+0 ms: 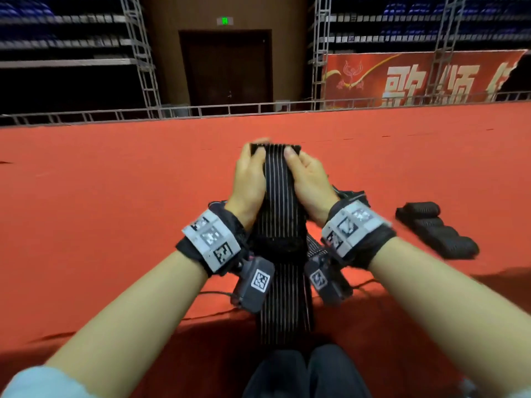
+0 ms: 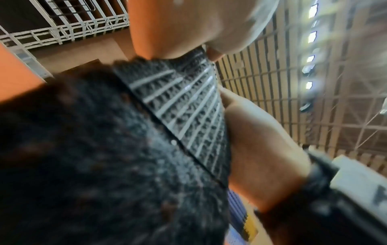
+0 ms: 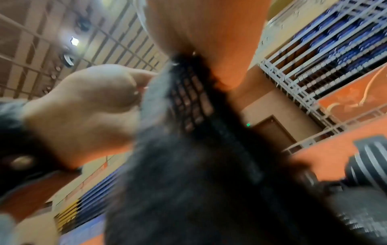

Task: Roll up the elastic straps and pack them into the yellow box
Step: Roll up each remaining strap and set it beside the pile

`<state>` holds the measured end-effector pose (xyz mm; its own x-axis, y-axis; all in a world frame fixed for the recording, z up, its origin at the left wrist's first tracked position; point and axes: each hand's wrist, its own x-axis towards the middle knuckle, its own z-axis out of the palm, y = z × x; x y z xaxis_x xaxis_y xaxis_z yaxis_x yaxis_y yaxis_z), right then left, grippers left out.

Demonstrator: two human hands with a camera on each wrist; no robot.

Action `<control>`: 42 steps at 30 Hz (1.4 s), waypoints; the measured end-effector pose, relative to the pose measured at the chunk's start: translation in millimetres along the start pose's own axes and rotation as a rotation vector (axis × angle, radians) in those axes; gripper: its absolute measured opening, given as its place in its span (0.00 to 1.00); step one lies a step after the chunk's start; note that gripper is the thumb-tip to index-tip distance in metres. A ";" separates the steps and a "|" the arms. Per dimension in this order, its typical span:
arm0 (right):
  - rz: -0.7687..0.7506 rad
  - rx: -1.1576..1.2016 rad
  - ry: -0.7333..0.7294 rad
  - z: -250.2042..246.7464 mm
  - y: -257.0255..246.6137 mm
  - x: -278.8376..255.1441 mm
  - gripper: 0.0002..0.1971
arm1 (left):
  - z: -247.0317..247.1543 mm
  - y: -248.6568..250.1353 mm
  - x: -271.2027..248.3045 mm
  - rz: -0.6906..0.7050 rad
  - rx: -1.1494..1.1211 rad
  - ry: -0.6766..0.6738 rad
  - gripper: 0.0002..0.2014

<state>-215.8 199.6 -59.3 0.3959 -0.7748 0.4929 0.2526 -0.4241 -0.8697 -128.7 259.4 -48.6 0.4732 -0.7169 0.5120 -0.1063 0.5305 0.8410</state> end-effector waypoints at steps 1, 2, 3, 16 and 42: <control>0.046 -0.016 -0.006 5.9 20.1 -4.8 0.12 | -3.7 -17.8 -5.2 -0.019 0.034 0.036 0.10; 0.086 -0.033 -0.015 11.3 40.5 -8.8 0.14 | -9.0 -34.6 -8.7 -0.034 0.066 0.073 0.09; 0.114 -0.046 -0.025 14.4 58.2 -12.9 0.14 | -14.6 -48.6 -12.4 -0.049 0.092 0.100 0.10; 0.394 0.014 -0.036 7.1 160.4 -32.7 0.07 | -83.7 -168.0 -40.2 -0.414 0.321 0.000 0.11; 0.557 0.292 0.001 -3.9 208.9 -52.9 0.12 | -95.1 -202.5 -49.2 -0.624 -0.046 -0.034 0.13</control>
<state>-187.5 150.2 -267.2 0.5370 -0.8430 -0.0319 0.2394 0.1885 -0.9524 -47.3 230.3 -260.7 0.4063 -0.9113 -0.0672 0.2192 0.0259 0.9753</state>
